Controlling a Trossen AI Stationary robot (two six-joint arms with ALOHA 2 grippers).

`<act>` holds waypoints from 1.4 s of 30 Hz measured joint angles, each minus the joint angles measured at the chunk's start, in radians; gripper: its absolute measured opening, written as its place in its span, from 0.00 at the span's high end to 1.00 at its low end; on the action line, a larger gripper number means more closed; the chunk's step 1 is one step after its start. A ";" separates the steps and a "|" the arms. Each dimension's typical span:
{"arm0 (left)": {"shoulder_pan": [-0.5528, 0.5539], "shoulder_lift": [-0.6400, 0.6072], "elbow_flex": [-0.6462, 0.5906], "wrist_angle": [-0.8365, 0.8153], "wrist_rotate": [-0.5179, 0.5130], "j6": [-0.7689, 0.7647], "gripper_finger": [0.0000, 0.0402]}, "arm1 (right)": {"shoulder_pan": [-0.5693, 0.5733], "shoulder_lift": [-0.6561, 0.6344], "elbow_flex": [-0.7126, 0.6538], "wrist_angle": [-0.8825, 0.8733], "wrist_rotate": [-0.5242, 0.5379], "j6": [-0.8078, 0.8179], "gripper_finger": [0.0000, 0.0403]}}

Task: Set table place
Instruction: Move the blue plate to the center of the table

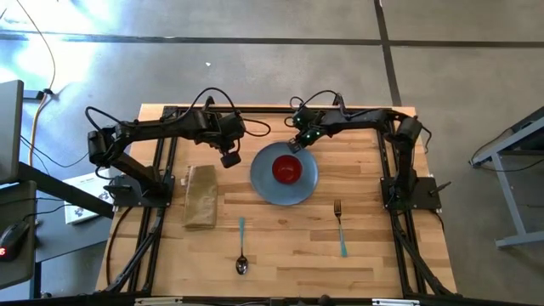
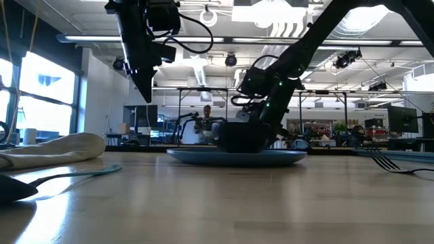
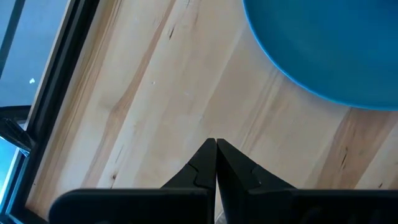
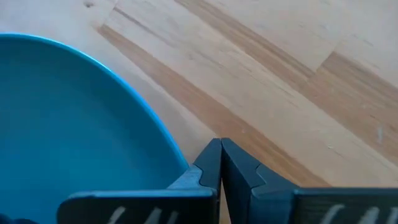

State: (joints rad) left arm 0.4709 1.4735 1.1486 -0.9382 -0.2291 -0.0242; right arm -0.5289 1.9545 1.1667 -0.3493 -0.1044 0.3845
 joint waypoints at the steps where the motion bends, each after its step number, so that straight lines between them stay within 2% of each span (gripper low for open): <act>1: 0.000 0.000 0.000 0.000 0.000 0.000 1.00 | 0.009 0.000 0.000 -0.004 0.005 0.000 1.00; 16: 0.000 0.000 0.000 -0.008 0.012 0.000 1.00 | 0.174 -0.001 0.001 -0.063 -0.005 0.027 1.00; 22: 0.000 0.000 0.000 -0.020 0.009 0.004 1.00 | 0.177 -0.019 -0.003 -0.078 -0.010 0.022 1.00; 27: 0.000 0.002 -0.005 -0.024 0.008 0.017 1.00 | 0.161 -0.118 -0.007 -0.113 -0.015 0.024 1.00; 34: 0.000 0.002 -0.154 0.131 0.040 0.004 1.00 | 0.181 -0.219 -0.005 -0.124 0.036 0.034 1.00; 42: 0.013 0.002 -0.310 0.367 0.227 -0.041 1.00 | 0.239 -0.264 -0.004 -0.124 0.048 0.045 1.00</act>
State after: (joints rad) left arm 0.4843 1.4757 0.8388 -0.5715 -0.0016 -0.0648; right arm -0.2901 1.6902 1.1625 -0.4737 -0.0566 0.4297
